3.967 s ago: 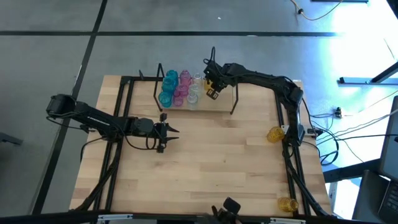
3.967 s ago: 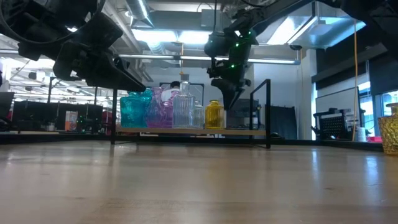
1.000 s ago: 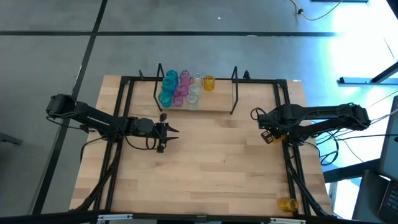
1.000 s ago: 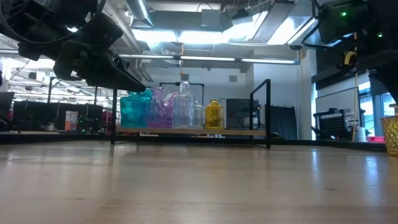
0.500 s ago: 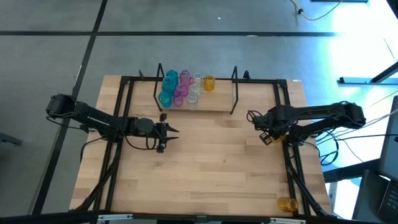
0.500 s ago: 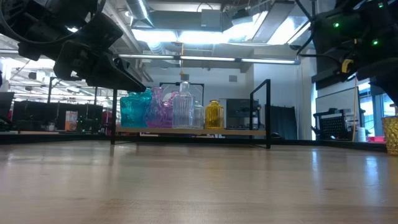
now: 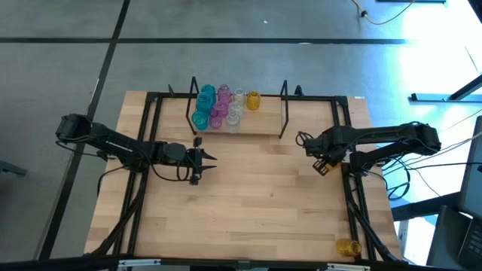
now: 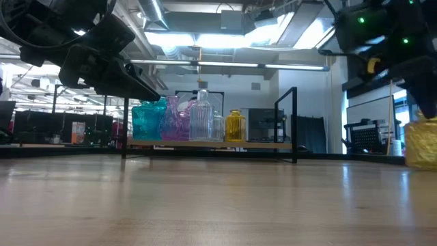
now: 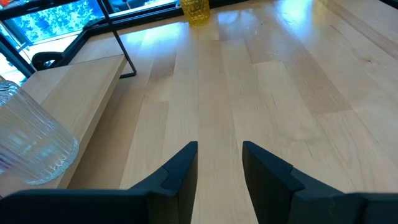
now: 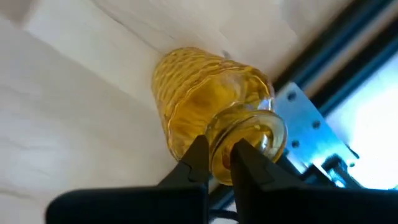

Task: Sort vases onto shelf
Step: Put the top yellow vase on the shelf aligned with the other yellow vase

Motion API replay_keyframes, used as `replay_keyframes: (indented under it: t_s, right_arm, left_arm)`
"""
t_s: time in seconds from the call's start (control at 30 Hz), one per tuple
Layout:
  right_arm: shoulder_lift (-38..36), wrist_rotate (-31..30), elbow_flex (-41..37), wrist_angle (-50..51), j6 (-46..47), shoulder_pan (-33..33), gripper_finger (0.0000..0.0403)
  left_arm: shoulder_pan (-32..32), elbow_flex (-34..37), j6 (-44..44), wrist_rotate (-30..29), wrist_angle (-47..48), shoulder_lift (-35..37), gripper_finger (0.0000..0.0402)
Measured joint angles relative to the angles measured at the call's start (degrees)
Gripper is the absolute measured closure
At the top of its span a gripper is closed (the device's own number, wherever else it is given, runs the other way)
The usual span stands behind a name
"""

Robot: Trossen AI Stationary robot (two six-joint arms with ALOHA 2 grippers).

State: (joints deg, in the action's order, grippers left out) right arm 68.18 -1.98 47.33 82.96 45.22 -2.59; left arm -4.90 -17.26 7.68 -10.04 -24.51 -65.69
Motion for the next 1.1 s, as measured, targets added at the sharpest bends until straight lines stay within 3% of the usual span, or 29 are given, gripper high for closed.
replay_keyframes:
  t_s: [0.4,0.67,0.9,1.1]
  right_arm:
    - [0.2,-3.0,8.2,-15.3,-11.2,0.0,0.0397]
    - [5.8,-5.0,11.3,-25.6,-23.5,4.0,0.0397]
    - [14.9,-15.8,22.8,-25.8,-33.7,9.2,0.0395]
    - [22.9,-22.0,33.4,-25.9,-46.4,9.3,0.0394]
  left_arm:
    - [0.0,0.0,0.0,0.0,-0.1,0.0,0.0282]
    - [0.0,0.0,0.4,0.0,-0.5,0.0,0.0282]
    - [0.0,0.0,0.3,0.0,-0.5,0.0,0.0282]
    - [0.0,0.0,0.3,0.0,-0.5,0.0,0.0282]
